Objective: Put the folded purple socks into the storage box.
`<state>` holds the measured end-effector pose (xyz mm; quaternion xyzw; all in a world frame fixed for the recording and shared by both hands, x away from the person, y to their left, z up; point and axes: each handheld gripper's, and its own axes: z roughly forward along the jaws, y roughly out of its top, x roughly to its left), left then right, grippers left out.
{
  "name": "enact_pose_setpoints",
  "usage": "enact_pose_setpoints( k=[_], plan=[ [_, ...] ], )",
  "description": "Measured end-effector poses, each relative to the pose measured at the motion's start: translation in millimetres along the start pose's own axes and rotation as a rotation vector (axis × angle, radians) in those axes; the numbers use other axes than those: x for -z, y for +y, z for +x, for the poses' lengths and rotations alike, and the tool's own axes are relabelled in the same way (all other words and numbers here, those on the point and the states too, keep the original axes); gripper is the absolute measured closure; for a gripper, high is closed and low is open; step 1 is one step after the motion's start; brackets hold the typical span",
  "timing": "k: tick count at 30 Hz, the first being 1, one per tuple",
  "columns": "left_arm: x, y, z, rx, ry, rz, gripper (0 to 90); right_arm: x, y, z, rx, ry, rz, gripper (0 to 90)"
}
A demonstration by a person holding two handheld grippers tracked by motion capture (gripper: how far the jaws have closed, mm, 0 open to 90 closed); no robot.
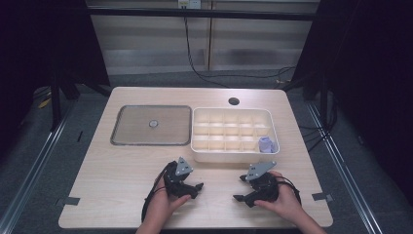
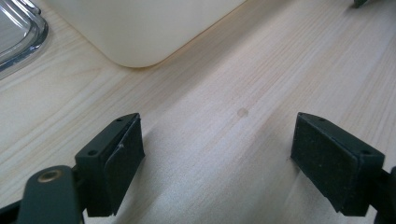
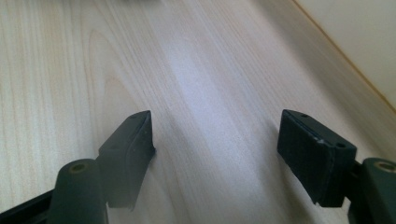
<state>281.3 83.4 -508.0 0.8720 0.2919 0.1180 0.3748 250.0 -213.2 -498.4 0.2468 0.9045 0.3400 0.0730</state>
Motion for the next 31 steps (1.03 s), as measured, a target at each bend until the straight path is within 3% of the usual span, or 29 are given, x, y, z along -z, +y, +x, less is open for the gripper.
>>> enact_pose_setpoints(
  k=[15, 19, 31],
  plan=[
    [0.0, 0.0, -0.1, 0.001, 0.001, 0.000, 16.5, -0.3, -10.0, 0.6, -0.001, -0.004, -0.078, 26.0],
    [-0.3, -0.3, -0.6, 0.008, -0.003, -0.004, 16.5, -1.4, -14.4, 0.8, -0.006, -0.001, -0.120, 26.0],
    [-0.1, -0.2, -0.6, 0.007, -0.001, -0.001, 16.5, -1.7, -15.4, 0.2, -0.002, -0.003, -0.128, 25.6]
  ],
)
